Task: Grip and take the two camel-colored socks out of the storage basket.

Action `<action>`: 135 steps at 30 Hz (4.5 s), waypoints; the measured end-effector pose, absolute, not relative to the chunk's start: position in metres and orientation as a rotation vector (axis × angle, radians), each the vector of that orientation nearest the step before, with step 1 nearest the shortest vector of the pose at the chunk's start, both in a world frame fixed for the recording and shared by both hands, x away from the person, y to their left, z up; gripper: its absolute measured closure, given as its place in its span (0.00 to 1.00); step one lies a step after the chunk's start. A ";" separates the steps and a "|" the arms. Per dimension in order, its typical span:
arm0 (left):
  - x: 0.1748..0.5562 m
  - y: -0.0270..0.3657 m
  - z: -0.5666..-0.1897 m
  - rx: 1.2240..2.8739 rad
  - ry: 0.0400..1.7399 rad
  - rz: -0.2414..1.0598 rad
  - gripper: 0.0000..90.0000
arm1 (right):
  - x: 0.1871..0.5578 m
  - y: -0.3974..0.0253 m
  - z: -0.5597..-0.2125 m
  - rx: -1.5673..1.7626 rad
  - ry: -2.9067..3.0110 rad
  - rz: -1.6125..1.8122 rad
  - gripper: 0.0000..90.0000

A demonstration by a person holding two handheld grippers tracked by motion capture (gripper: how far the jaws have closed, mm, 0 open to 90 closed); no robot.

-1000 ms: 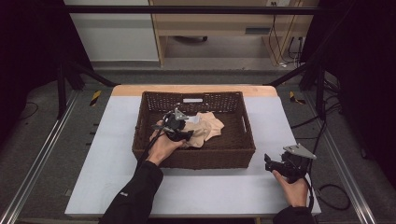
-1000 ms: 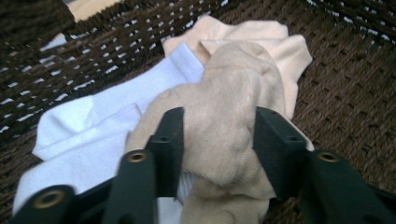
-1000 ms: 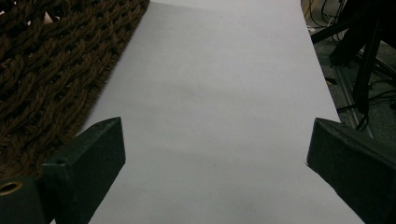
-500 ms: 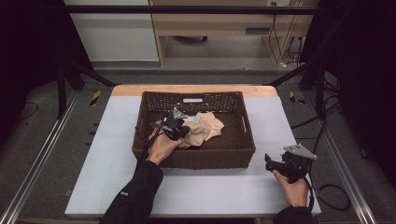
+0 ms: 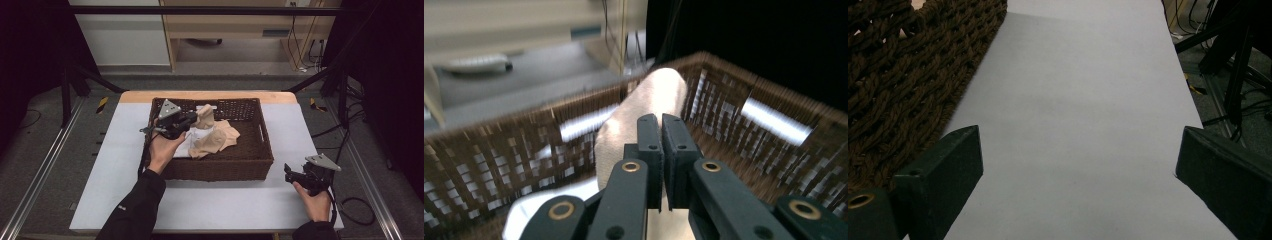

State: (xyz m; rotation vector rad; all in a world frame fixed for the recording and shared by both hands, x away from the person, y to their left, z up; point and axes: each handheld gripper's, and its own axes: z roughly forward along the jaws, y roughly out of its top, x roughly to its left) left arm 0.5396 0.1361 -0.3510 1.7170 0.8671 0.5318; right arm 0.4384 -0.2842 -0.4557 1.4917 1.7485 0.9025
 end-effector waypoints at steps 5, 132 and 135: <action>0.525 0.141 -0.327 1.667 0.821 0.518 0.97 | 0.438 -0.285 -0.455 1.492 1.747 0.905 0.06; 0.435 0.154 -0.347 1.727 0.741 0.462 0.50 | 0.436 -0.280 -0.456 1.468 1.761 0.908 0.05; 0.443 0.151 -0.344 1.725 0.748 0.459 0.50 | 0.436 -0.280 -0.456 1.471 1.760 0.910 0.05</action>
